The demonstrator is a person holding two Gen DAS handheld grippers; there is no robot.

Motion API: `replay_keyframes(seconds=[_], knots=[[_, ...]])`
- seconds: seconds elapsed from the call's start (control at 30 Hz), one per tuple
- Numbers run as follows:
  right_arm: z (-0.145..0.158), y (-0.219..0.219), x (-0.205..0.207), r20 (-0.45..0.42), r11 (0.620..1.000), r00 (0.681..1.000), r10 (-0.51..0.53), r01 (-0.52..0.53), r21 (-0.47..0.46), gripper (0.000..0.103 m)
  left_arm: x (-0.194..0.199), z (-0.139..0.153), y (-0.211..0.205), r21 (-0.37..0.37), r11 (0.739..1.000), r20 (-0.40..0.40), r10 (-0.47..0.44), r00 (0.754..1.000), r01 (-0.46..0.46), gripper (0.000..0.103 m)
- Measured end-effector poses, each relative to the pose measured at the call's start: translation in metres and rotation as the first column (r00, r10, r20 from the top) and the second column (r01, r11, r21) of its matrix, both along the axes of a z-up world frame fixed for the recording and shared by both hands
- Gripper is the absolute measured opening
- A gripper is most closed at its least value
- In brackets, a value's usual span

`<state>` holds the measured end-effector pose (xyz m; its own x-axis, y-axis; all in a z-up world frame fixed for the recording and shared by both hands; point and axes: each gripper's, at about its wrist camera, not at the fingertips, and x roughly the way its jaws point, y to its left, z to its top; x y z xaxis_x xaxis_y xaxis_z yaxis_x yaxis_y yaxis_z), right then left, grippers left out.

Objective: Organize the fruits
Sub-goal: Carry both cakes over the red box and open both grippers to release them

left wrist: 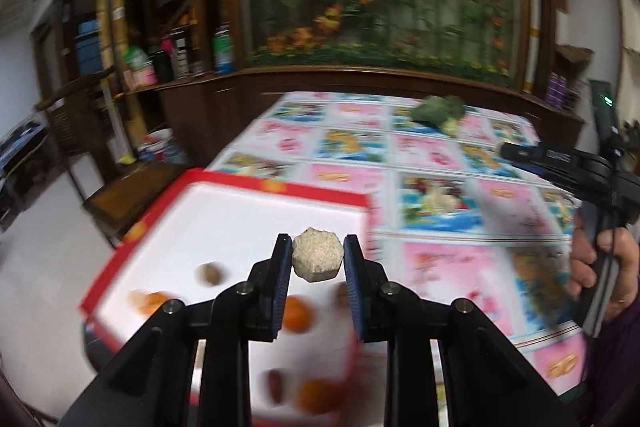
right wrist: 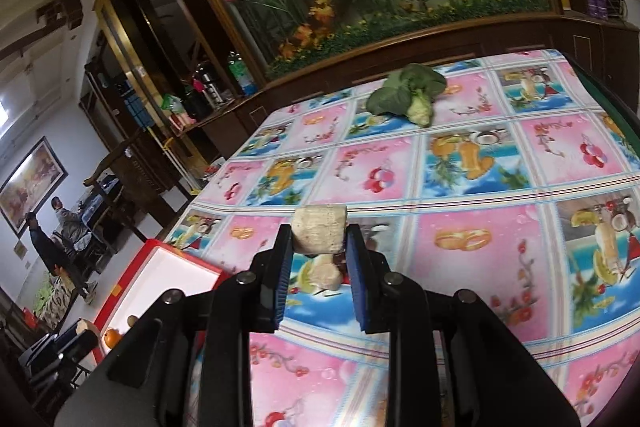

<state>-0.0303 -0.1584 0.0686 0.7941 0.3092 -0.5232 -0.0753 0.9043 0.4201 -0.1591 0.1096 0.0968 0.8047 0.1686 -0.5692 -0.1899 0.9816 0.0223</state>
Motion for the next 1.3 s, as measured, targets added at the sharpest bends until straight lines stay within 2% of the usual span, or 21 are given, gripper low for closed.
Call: replay_keyframes(seconds=[0.13,0.2,0.37,0.47,0.5,0.57,0.67,0.77,0.97,1.3], knots=[[-0.001,0.037,0.001,-0.025,0.998,0.998,0.065,-0.065,0.025,0.028,-0.013,-0.002,0.037,-0.005,0.997,-0.004,0.082,0.997,-0.082,0.025],[0.001,0.060,-0.003,-0.003,0.995,0.995,0.099,-0.098,0.028,0.028,-0.018,-0.004,0.053,-0.011,0.993,-0.006,0.116,0.993,-0.116,0.025],[0.001,0.129,0.000,0.020,0.974,0.979,0.201,-0.202,0.105,0.029,-0.026,-0.005,0.077,-0.024,0.985,0.006,0.174,0.985,-0.174,0.025],[-0.004,0.180,0.013,-0.032,0.954,0.959,0.280,-0.275,0.119,0.029,-0.028,-0.005,0.089,-0.018,0.978,0.015,0.209,0.978,-0.209,0.025],[-0.006,0.196,0.015,-0.042,0.948,0.951,0.307,-0.301,0.109,0.029,-0.028,-0.005,0.092,-0.016,0.975,0.016,0.221,0.975,-0.221,0.025],[-0.008,0.238,0.014,-0.061,0.925,0.923,0.380,-0.379,0.031,0.029,-0.024,-0.008,0.101,-0.022,0.970,0.006,0.244,0.970,-0.244,0.025],[-0.020,0.273,0.005,-0.090,0.879,0.878,0.469,-0.475,-0.049,0.029,-0.020,-0.013,0.112,-0.013,0.963,-0.010,0.269,0.963,-0.269,0.025],[-0.034,0.281,-0.004,-0.128,0.851,0.855,0.503,-0.515,-0.101,0.029,-0.012,-0.020,0.119,-0.016,0.957,-0.025,0.289,0.957,-0.289,0.025],[-0.049,0.276,-0.004,-0.172,0.853,0.863,0.476,-0.500,-0.151,0.029,0.005,-0.030,0.113,-0.011,0.964,-0.055,0.265,0.963,-0.265,0.025],[-0.047,0.276,-0.010,-0.173,0.864,0.883,0.436,-0.464,-0.197,0.029,0.010,-0.041,0.119,-0.014,0.965,-0.107,0.259,0.960,-0.262,0.025]])
